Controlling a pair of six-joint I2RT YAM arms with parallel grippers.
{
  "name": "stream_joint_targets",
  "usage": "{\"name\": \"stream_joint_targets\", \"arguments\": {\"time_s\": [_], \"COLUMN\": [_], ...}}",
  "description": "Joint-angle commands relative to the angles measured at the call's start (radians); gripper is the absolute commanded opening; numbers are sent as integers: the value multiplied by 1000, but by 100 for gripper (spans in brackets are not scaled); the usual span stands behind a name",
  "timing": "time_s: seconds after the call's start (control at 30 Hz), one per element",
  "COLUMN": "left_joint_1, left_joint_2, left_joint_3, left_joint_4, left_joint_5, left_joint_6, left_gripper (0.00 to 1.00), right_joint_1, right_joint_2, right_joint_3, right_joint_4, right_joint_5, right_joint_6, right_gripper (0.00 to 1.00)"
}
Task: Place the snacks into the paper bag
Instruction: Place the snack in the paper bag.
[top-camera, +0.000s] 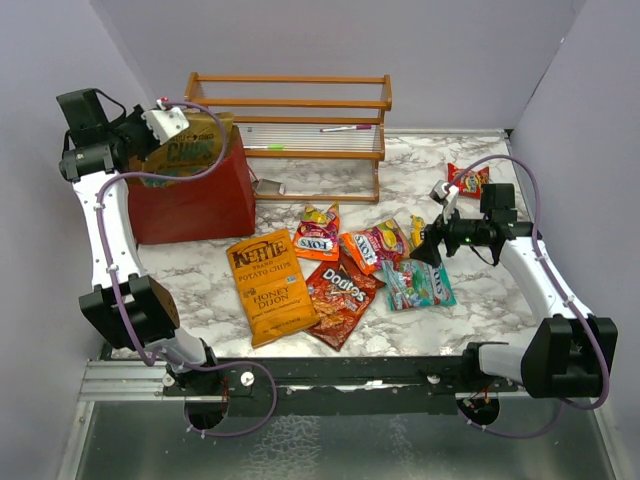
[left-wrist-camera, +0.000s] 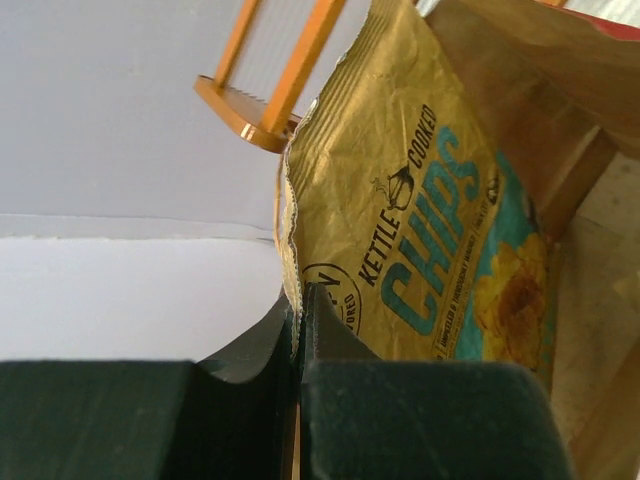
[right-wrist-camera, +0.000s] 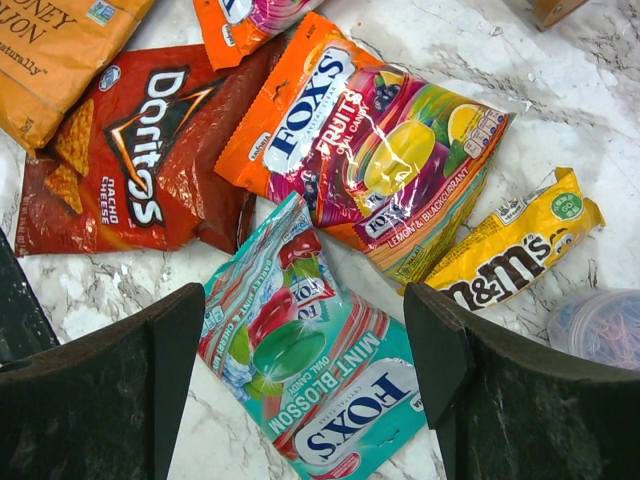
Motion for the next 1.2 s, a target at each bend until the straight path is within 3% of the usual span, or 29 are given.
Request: {"name": "stream_joint_targets", "arguments": {"time_s": [0.0, 0.3, 0.4, 0.43, 0.5, 0.7, 0.83, 1.03, 1.17], "left_joint_1": [11, 11, 11, 11, 12, 12, 9, -61, -215], "left_joint_2": [-67, -105, -113, -115, -122, -146, -169, -209, -236], "left_joint_3": [-42, -122, -118, -118, -120, -109, -81, -27, -12], "left_joint_4": [-34, -41, -29, -26, -19, 10, 62, 43, -61], "left_joint_5": [45, -12, -43, -50, -60, -71, -70, -106, -243], "left_joint_6": [70, 105, 83, 79, 73, 37, -82, -251, -296], "left_gripper": [0, 0, 11, 21, 31, 45, 58, 66, 69], "right_joint_1": [5, 4, 5, 5, 4, 4, 5, 5, 5], "right_joint_2": [9, 16, 16, 17, 17, 18, 15, 7, 1], "right_joint_3": [-6, -7, -8, -8, -8, -9, -11, -13, -15], "right_joint_4": [13, 11, 12, 15, 17, 17, 19, 21, 22], "right_joint_5": [-6, -9, -8, -7, -6, -6, -6, 0, 5], "right_joint_6": [-8, -5, -4, -1, 2, 4, 7, 13, 16], "right_gripper": [81, 81, 81, 81, 81, 81, 81, 81, 81]}}
